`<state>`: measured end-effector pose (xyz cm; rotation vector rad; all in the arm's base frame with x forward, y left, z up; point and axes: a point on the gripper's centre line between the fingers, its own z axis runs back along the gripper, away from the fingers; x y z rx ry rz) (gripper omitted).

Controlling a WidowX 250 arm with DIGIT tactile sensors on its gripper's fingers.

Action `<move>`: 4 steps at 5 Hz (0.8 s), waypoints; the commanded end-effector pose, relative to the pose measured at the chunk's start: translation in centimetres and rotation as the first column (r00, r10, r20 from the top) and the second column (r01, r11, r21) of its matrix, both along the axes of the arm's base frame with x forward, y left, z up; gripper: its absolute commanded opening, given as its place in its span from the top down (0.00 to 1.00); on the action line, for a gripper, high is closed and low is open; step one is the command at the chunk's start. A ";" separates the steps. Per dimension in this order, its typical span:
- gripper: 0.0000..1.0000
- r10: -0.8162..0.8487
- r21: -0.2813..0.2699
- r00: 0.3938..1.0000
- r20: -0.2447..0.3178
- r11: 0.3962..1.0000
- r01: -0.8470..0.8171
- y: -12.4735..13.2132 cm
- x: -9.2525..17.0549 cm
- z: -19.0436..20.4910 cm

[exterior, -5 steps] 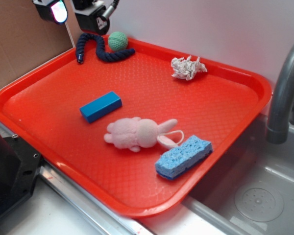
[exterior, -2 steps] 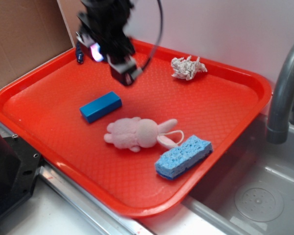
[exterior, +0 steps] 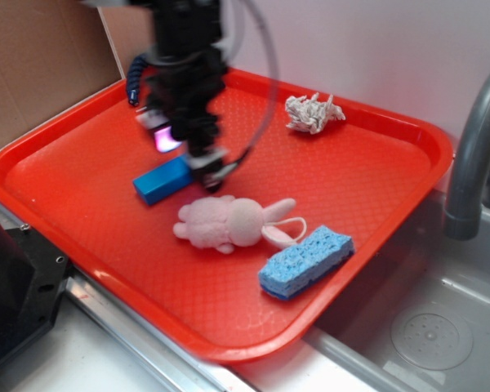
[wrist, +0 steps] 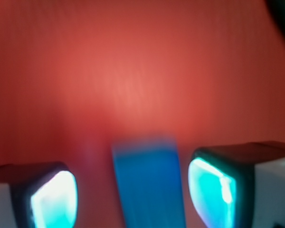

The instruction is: Grab the blue block.

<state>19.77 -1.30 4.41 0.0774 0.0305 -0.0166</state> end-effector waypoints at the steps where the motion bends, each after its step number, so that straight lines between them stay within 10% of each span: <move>1: 0.00 0.004 -0.153 0.997 0.083 0.988 0.009 1.3 -1.1 1.4; 3: 0.00 -0.038 -0.156 0.999 0.028 0.987 0.042 0.5 1.0 -1.6; 4: 0.74 -0.002 -0.100 1.000 -0.029 0.995 -0.001 0.1 1.2 -2.9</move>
